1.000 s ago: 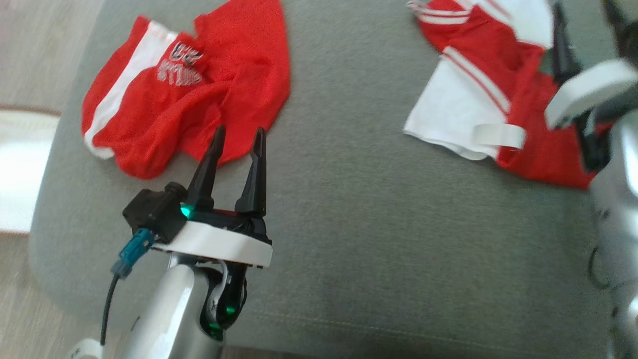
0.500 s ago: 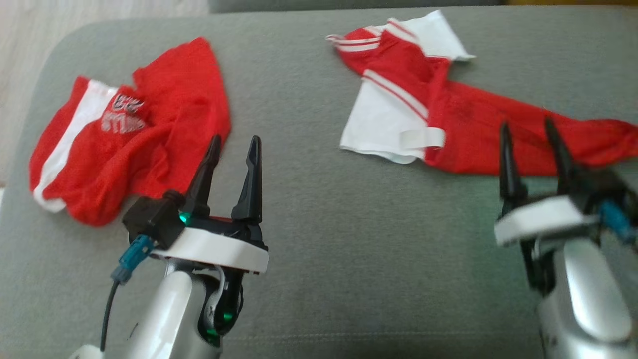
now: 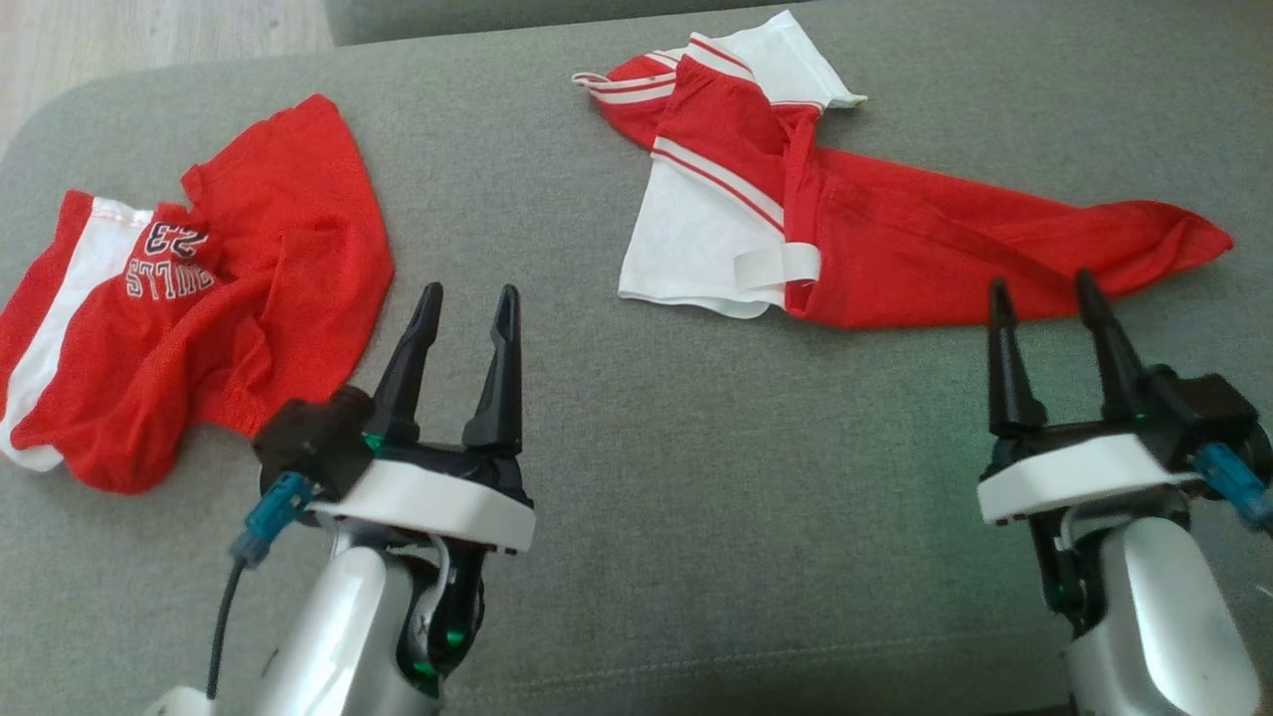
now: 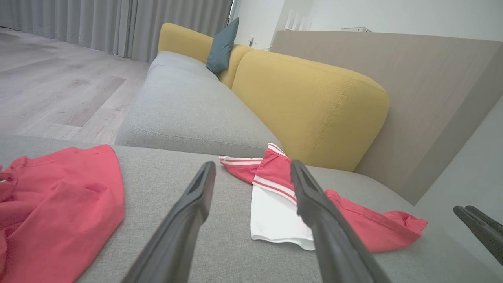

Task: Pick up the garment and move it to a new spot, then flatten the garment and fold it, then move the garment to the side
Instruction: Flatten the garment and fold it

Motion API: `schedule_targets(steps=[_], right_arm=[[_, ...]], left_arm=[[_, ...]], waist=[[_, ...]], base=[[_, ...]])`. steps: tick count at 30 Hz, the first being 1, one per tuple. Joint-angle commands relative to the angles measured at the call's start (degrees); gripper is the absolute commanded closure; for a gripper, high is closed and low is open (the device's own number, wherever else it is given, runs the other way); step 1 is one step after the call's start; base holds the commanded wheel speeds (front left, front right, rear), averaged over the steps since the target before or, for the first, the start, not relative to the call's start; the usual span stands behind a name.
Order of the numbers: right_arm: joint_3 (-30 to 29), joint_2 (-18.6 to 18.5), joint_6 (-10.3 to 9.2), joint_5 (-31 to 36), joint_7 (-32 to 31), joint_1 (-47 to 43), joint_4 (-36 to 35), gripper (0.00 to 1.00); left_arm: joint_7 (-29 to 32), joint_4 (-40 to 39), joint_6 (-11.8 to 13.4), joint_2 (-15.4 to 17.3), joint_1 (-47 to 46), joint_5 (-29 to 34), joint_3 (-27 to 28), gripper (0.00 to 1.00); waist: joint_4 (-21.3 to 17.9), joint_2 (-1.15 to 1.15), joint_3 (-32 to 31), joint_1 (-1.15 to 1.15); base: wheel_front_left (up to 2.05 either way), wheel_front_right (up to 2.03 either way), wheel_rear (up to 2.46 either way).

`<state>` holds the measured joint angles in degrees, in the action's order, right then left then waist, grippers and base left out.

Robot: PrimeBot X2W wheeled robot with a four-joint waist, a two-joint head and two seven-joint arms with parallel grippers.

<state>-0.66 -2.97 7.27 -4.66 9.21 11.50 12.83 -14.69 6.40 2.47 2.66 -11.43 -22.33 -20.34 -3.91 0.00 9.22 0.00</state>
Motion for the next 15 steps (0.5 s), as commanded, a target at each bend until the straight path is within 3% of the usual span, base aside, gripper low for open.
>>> schedule_targets(steps=[1, 8, 15], right_arm=[[1.6, 0.1, 0.22, 0.5, -0.2, 2.4, -2.0, 0.00], [3.4, 0.1, 0.22, 2.9, -3.0, 6.2, 0.6, 0.00], [-0.4, 0.1, 0.22, 6.6, -6.0, 12.6, 7.5, 0.00]], left_arm=[[-0.3, -1.7, -0.2, 0.2, -2.2, 0.2, 1.3, 0.00], [-0.3, -1.4, -0.2, 0.2, -2.0, -0.6, 0.2, 0.00], [-0.3, -1.6, -0.1, 0.2, -2.6, -1.2, -0.7, 0.00]], waist=[[0.2, 0.00, 0.2, 0.00], [3.5, 0.00, 2.0, 0.00], [8.4, 0.00, 5.0, 0.00]], base=[[0.00, 0.00, 0.00], [0.00, 0.00, 0.00], [0.00, 0.00, 0.00]])
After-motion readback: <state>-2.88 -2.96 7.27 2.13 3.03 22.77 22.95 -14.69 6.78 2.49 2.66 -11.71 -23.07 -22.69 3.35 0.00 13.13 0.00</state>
